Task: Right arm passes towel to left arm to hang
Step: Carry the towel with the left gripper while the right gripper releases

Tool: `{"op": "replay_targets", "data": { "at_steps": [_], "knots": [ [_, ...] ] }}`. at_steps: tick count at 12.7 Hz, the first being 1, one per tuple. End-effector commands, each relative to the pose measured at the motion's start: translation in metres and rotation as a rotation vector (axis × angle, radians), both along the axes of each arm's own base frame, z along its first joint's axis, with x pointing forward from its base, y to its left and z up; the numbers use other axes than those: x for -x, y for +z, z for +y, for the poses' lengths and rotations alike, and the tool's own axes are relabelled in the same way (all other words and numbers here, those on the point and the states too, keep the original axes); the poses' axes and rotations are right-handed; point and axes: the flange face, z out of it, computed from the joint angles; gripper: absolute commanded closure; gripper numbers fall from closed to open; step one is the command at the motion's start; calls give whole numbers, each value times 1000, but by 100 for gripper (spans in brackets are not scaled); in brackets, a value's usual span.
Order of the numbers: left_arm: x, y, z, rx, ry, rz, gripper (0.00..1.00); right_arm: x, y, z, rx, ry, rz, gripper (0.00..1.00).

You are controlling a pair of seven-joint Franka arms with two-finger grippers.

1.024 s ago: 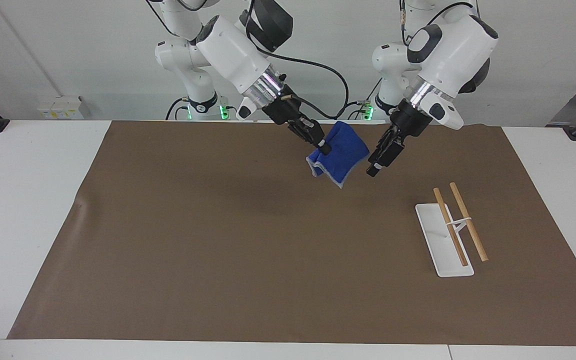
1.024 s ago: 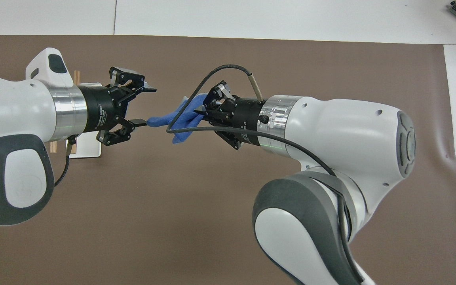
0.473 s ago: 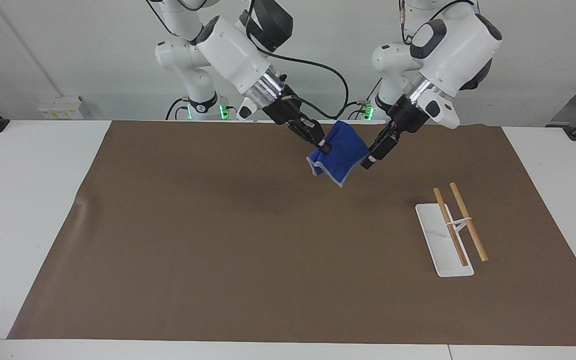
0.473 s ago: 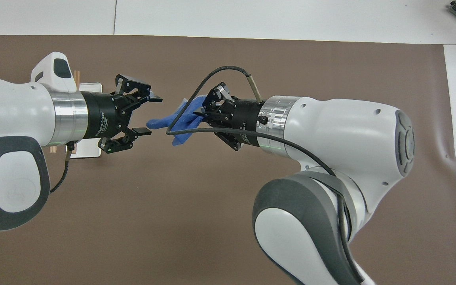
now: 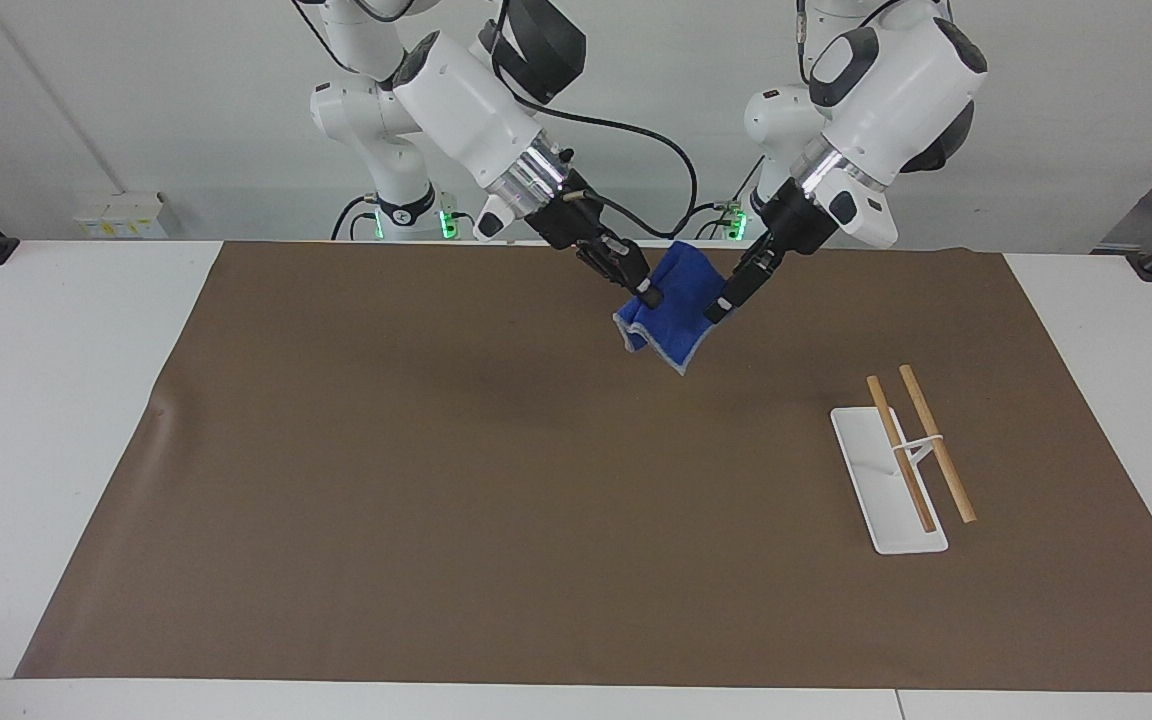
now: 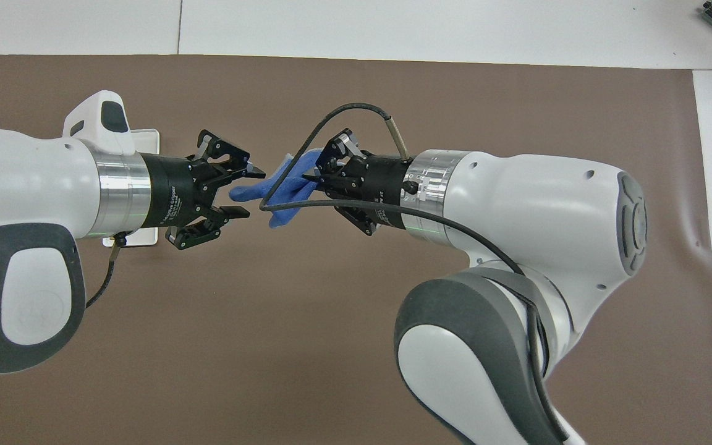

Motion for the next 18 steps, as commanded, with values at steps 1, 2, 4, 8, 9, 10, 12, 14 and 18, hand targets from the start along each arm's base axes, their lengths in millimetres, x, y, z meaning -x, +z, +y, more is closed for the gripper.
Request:
{"op": "replay_targets", "data": {
  "at_steps": [1, 2, 4, 8, 9, 10, 12, 14, 18],
  "knots": [
    [2, 5, 8, 14, -4, -8, 76, 0, 3, 1, -5, 24, -3, 100],
    [1, 7, 9, 14, -7, -20, 86, 0, 2, 1, -5, 24, -1, 100],
    [-1, 4, 14, 3, -46, -43, 100, 0, 2, 1, -5, 24, -1, 100],
    [-5, 4, 22, -1, -49, -61, 100, 0, 3, 0, -5, 23, -1, 70],
    [-6, 5, 25, -3, -49, -69, 100, 1, 2, 0, -2, 25, 4, 35],
    [-8, 5, 27, -3, -52, -86, 100, 2, 3, -2, 4, 33, 12, 27],
    [-13, 8, 30, -6, -47, -137, 100, 4, 4, -11, 69, 70, 25, 3],
    [-20, 10, 39, -12, -15, -167, 100, 4, 6, -38, 226, 119, 23, 0],
    [-41, 4, 124, -80, 109, -178, 100, 11, 17, -92, 471, 211, 20, 0]
  ]
}}
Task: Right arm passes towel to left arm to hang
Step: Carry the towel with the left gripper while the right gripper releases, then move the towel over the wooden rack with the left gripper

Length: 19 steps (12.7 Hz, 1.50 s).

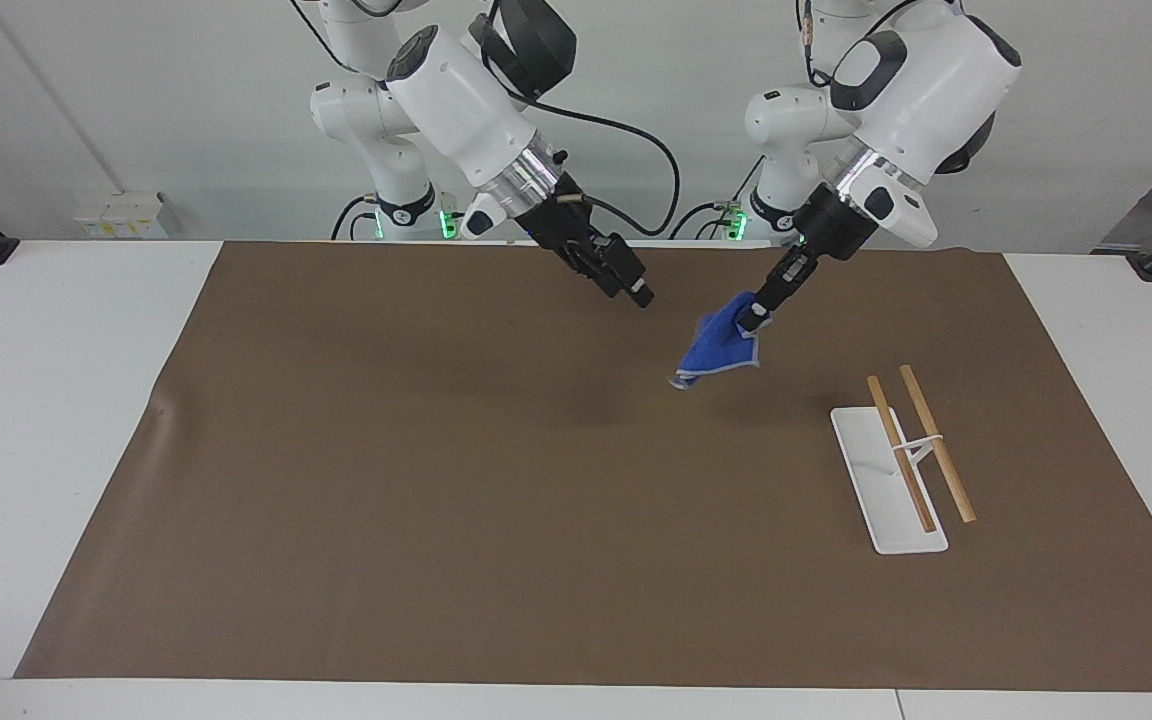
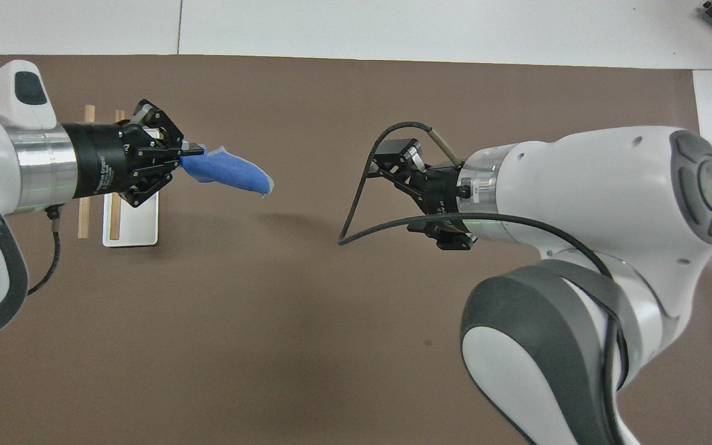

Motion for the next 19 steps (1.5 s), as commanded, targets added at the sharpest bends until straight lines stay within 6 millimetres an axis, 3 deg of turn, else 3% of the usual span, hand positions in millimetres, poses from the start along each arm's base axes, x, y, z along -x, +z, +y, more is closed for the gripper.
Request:
{"op": "replay_targets", "data": {
  "at_steps": [1, 3, 6, 10, 13, 14, 17, 19],
  "knots": [
    [-8, -8, 69, -79, 65, -22, 100, 7, 10, -37, 160, 112, -20, 0],
    [-6, -28, 113, -113, 58, -20, 100, 9, 13, -71, 258, 218, -18, 0],
    [-6, -58, 150, -153, 64, -48, 100, 7, 15, -121, 384, 372, -21, 0],
    [-17, -75, 152, -162, 91, -78, 100, 1, 19, -171, 437, 511, -51, 0],
    [-32, -91, 136, -166, 110, -128, 100, -3, 22, -187, 500, 579, -66, 0],
    [-37, -97, 135, -168, 119, -141, 100, -3, 26, -199, 505, 578, -67, 0],
    [-51, -125, 137, -164, 175, -154, 100, -6, 37, -208, 511, 580, -62, 0],
    [-57, -123, 130, -138, 239, -175, 100, -12, 40, -230, 532, 562, -59, 0]
  ]
}}
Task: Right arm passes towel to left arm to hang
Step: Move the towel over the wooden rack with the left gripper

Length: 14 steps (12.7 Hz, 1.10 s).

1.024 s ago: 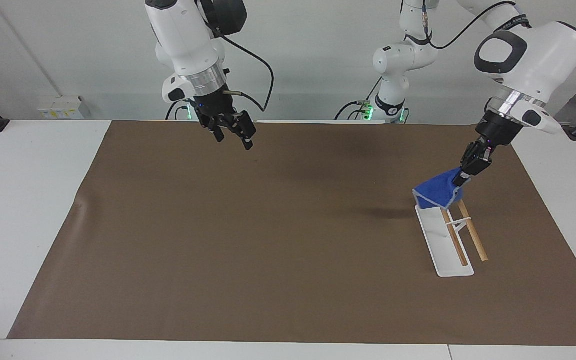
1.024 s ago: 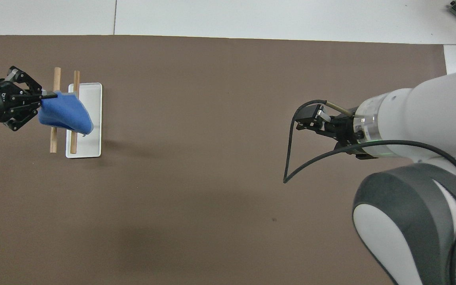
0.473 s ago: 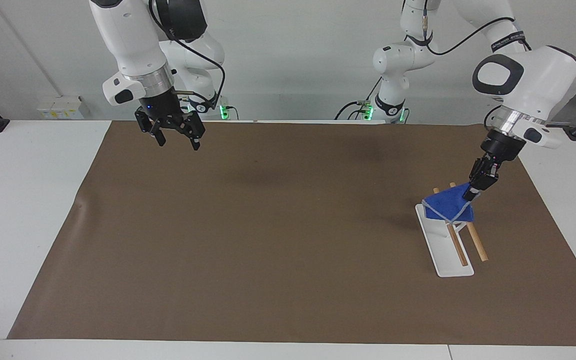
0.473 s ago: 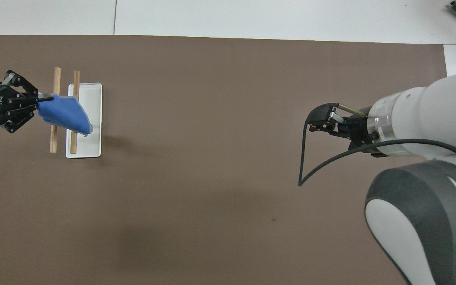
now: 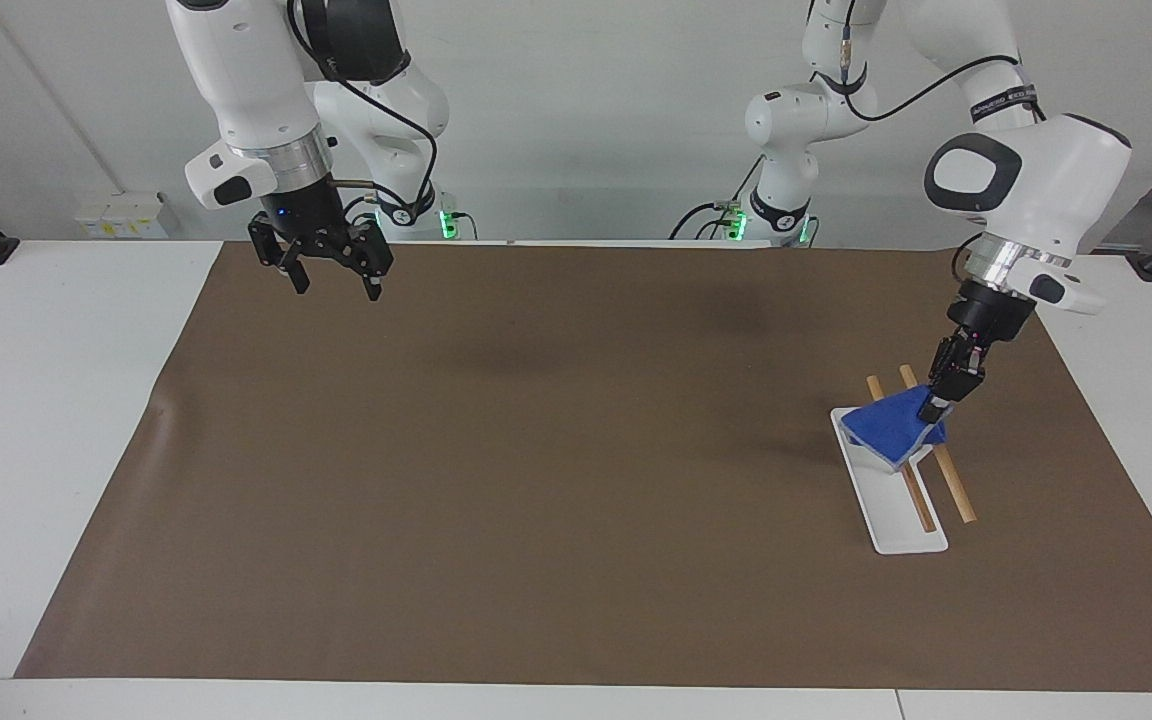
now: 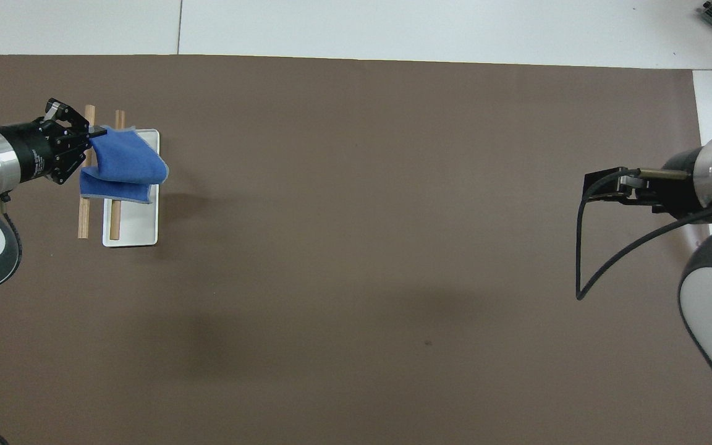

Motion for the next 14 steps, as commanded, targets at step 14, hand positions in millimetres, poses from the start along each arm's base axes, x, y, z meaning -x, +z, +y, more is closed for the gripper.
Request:
{"op": "replay_targets", "data": {
  "at_steps": [14],
  "knots": [
    [-23, -19, 19, 53, 173, -103, 100, 1, 1, -32, 15, -14, 96, 0]
  ]
}}
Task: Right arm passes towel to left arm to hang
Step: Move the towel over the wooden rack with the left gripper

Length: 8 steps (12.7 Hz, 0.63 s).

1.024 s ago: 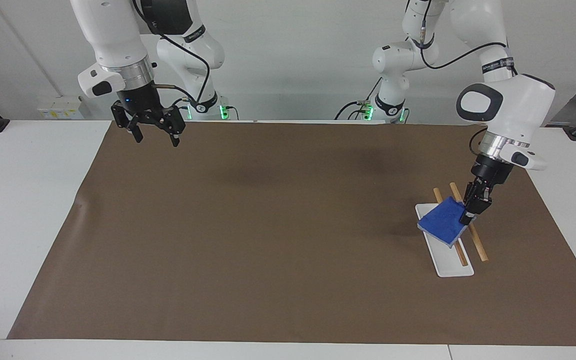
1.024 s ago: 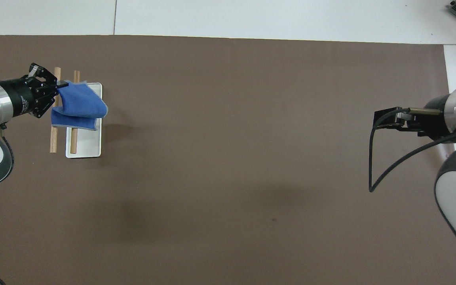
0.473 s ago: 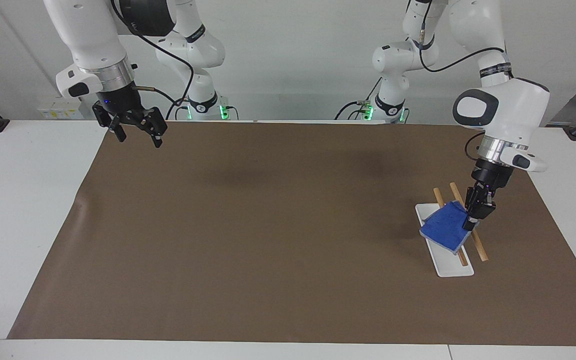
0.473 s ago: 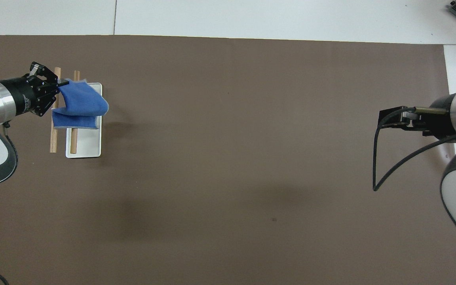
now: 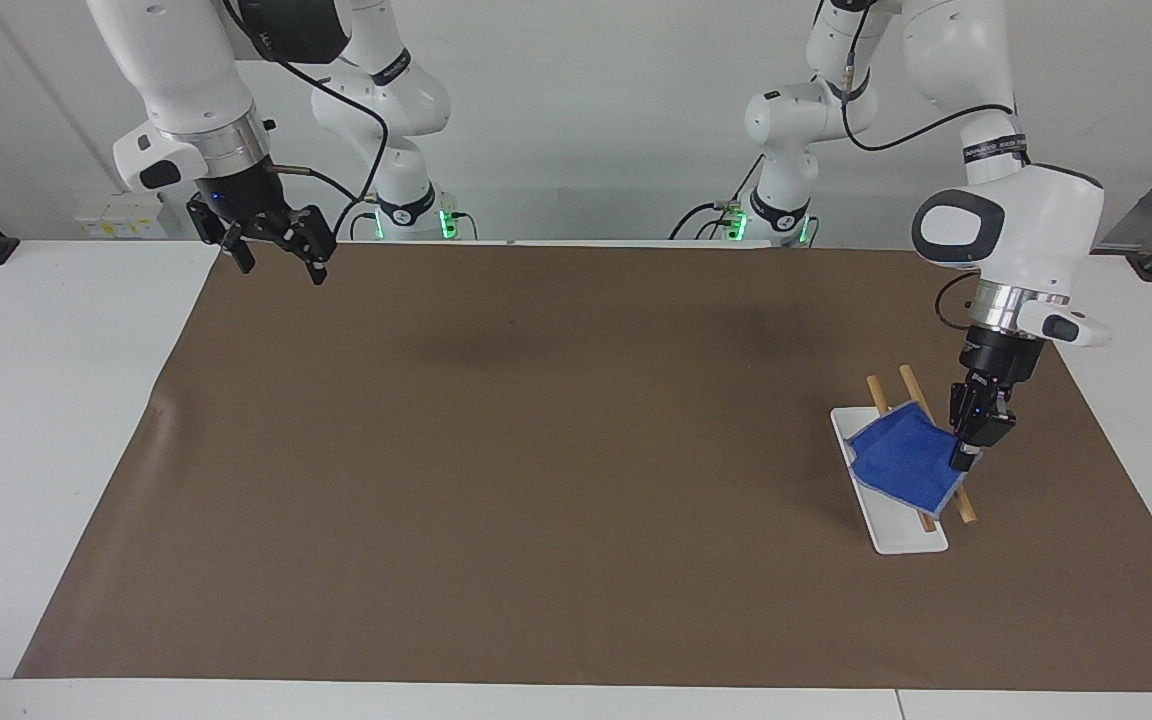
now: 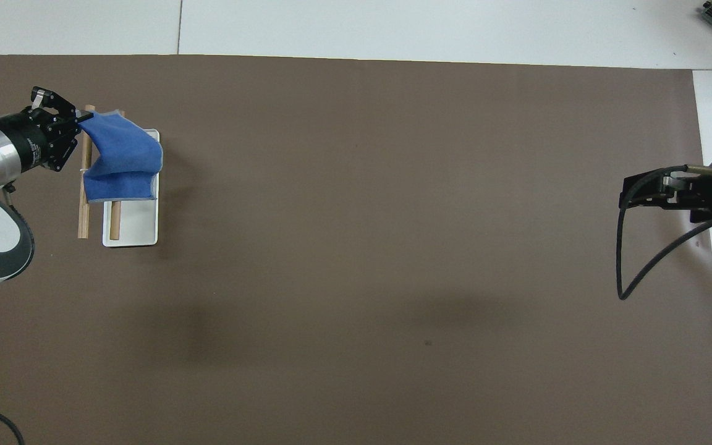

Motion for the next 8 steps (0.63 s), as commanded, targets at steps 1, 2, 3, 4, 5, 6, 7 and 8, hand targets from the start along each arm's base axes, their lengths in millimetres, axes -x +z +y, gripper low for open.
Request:
{"op": "replay_targets", "data": {
  "at_steps": [1, 2, 3, 4, 5, 6, 7, 8],
  "knots": [
    [-16, -16, -12, 30, 32, -29, 100, 0, -1, -3, 7, 15, 17, 0],
    [-16, -15, -18, 36, 33, -35, 100, 0, -1, -2, 7, 16, 14, 0],
    [-16, -15, -26, 40, 25, -34, 100, -1, -2, -2, 6, 16, 13, 0],
    [-15, -15, -37, 54, 23, -30, 100, -1, -2, -2, 4, 16, 13, 0],
    [-15, -15, -42, 64, 28, -28, 100, 0, -1, -2, 4, 16, 14, 0],
    [-15, -14, -48, 66, 21, -30, 100, 0, -1, -1, 4, 18, 16, 0],
    [-16, -13, -52, 75, 25, -29, 100, 0, -1, -1, 4, 18, 14, 0],
    [-17, -11, -54, 83, 31, -31, 100, 0, 0, -1, 4, 16, 11, 0]
  ]
}}
